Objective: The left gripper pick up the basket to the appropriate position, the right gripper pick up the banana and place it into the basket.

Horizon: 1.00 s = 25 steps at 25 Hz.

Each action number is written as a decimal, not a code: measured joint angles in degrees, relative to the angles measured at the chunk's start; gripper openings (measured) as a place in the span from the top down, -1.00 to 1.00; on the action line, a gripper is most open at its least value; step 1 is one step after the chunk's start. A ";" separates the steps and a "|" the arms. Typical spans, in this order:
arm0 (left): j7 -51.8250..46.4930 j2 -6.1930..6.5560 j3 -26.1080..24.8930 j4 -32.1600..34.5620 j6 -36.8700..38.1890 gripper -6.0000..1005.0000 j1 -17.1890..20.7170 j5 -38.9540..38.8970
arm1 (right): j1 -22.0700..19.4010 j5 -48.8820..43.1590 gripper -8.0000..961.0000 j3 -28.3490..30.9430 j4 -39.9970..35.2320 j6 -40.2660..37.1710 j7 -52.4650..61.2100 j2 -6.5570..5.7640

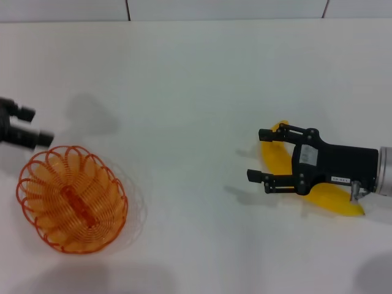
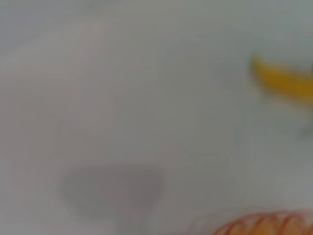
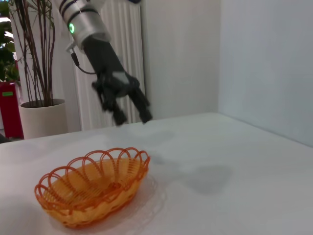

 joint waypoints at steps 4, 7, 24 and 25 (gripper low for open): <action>5.89 -4.13 1.35 6.08 -1.14 -0.69 -0.17 8.60 | 0.80 -0.05 -0.85 0.00 0.00 0.01 0.16 0.01; 8.77 -6.52 1.04 8.90 -2.21 -0.68 0.53 10.77 | 1.03 -0.05 -0.85 0.00 0.07 0.01 0.23 0.07; 10.92 -10.04 6.57 5.99 -9.84 -0.68 -0.23 13.98 | 1.38 0.02 -0.85 0.00 0.17 -0.05 0.70 0.09; 10.49 -10.05 6.89 5.99 -10.08 -0.68 -0.23 13.98 | 1.38 0.02 -0.85 0.00 0.18 -0.05 0.74 0.09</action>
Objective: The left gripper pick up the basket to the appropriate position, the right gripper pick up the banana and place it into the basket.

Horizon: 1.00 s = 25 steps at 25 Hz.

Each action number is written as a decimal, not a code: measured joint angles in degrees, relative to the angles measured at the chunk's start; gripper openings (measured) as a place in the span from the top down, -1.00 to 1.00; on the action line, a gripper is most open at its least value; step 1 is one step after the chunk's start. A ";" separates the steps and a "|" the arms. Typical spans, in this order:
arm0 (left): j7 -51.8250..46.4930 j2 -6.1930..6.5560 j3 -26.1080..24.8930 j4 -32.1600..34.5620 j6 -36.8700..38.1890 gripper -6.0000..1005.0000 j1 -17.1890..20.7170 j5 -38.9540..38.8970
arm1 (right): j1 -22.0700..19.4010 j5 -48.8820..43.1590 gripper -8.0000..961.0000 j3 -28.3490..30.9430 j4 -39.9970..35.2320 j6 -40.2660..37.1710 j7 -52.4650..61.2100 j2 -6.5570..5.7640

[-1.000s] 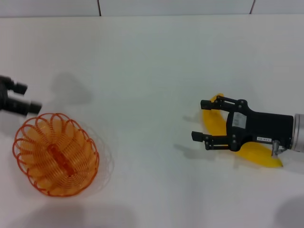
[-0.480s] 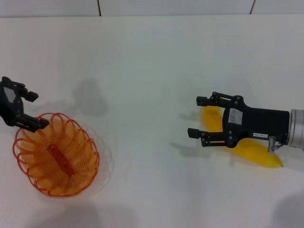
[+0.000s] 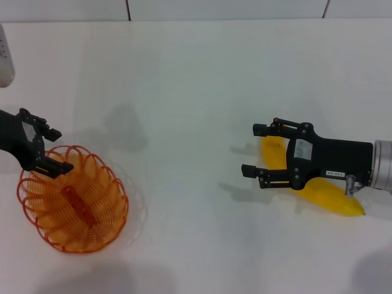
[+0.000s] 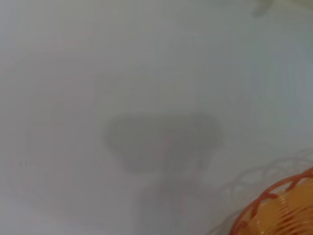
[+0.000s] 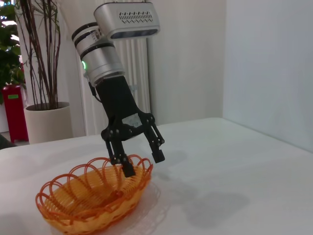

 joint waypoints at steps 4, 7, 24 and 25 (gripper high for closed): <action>-1.43 -0.02 2.58 0.00 -1.59 -0.45 0.31 0.06 | 0.00 -0.03 -0.85 0.00 0.00 0.00 0.07 0.00; -1.99 -0.04 3.77 0.00 -3.06 -0.35 0.55 0.11 | -0.02 -0.03 -0.85 0.00 0.00 -0.03 0.07 0.00; -2.06 -0.11 4.11 0.14 -2.93 0.56 0.30 -0.44 | -0.15 -0.03 -0.85 0.00 0.00 -0.04 0.05 0.00; -2.16 -0.11 4.18 0.12 -2.92 0.63 0.26 -0.43 | -0.15 -0.03 -0.85 0.00 0.00 -0.03 0.05 0.00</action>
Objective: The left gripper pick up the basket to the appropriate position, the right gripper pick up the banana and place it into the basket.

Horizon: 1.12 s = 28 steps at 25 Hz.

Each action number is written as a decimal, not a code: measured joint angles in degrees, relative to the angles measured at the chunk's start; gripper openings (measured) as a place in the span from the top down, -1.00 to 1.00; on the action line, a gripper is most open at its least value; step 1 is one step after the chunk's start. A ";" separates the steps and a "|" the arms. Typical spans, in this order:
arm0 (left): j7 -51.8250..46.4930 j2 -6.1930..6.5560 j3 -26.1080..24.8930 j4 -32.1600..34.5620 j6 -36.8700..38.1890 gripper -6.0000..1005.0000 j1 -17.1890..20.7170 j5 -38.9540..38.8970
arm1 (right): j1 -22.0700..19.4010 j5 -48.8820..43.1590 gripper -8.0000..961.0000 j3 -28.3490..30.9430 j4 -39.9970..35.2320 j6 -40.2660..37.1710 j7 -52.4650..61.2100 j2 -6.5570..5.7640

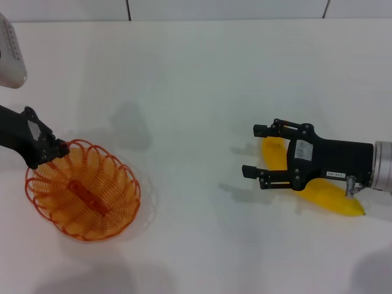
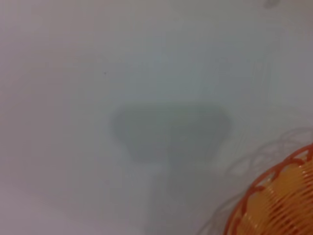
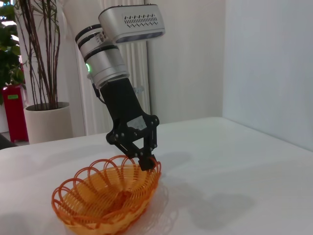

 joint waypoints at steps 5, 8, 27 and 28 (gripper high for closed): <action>-0.84 0.00 0.55 0.13 0.06 0.85 -0.06 0.10 | -0.02 0.03 -0.85 0.00 0.00 0.00 0.00 0.00; -1.23 0.00 0.56 0.13 0.10 0.86 -0.06 0.26 | -0.03 0.04 -0.85 0.00 0.00 0.00 0.00 0.00; -11.67 0.59 -9.07 4.70 14.15 0.88 0.66 -13.19 | -0.82 0.20 -0.85 0.04 0.00 0.42 0.00 -0.07; -12.93 0.58 -9.27 4.56 13.73 0.88 0.71 -13.47 | -0.82 0.23 -0.85 0.03 0.00 0.46 0.00 -0.06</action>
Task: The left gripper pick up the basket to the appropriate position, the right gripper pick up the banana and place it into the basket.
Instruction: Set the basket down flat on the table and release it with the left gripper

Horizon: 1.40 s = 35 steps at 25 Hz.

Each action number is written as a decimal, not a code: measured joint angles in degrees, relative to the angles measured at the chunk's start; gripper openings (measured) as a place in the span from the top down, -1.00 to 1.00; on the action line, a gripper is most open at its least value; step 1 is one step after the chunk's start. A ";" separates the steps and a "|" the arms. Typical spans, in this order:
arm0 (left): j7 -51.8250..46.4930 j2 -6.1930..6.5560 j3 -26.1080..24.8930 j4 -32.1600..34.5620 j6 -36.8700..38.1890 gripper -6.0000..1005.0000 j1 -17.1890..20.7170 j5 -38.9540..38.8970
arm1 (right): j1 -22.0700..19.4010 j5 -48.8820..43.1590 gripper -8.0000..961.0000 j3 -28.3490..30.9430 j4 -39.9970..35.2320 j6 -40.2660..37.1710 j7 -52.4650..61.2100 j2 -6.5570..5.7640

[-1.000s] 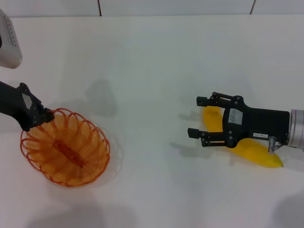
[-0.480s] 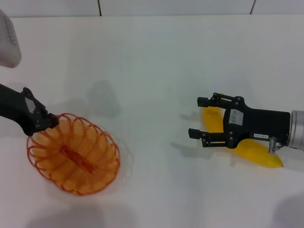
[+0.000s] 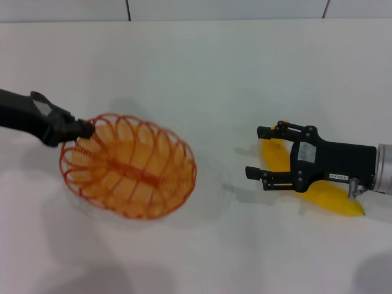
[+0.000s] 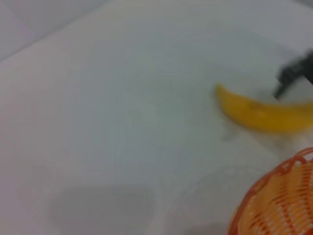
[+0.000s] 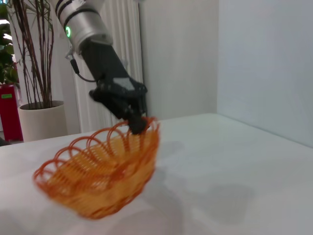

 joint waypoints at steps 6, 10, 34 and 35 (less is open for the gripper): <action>-11.98 -0.42 3.20 -6.57 -12.49 0.89 -0.92 3.07 | 0.78 0.00 -0.85 -0.03 0.00 0.07 0.00 0.18; -15.58 -0.14 3.75 -13.95 -18.85 0.89 -4.36 3.97 | 0.90 0.24 -0.85 0.02 0.03 -0.05 0.00 0.25; -18.13 -0.29 3.79 -24.88 -25.26 0.74 -11.67 8.71 | 3.46 0.27 -0.85 0.22 1.49 0.07 -0.06 0.24; -18.19 -0.31 3.79 -24.89 -25.26 0.73 -11.63 8.73 | 3.46 0.27 -0.85 0.27 1.49 0.07 -0.07 0.24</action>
